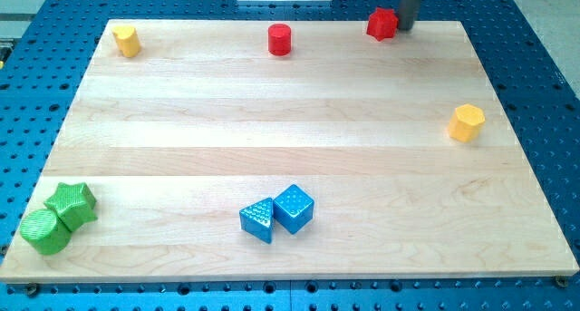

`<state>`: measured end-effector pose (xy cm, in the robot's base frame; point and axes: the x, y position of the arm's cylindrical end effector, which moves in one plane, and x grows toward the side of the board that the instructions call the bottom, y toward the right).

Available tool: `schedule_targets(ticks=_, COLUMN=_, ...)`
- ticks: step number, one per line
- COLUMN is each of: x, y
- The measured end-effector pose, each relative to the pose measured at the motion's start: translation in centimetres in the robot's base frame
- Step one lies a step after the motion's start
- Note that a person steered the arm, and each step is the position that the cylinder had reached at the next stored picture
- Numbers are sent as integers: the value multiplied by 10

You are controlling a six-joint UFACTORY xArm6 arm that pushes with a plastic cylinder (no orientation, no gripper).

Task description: Slide the hexagon below the heart

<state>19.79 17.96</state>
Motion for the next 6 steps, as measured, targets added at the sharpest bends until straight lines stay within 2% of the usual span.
schedule_targets(ticks=1, x=6, y=-64)
schedule_targets(ticks=2, x=40, y=-123)
schedule_targets(ticks=3, x=69, y=-158)
schedule_targets(ticks=4, x=80, y=-105)
schedule_targets(ticks=5, x=91, y=3)
schedule_targets(ticks=6, x=135, y=98)
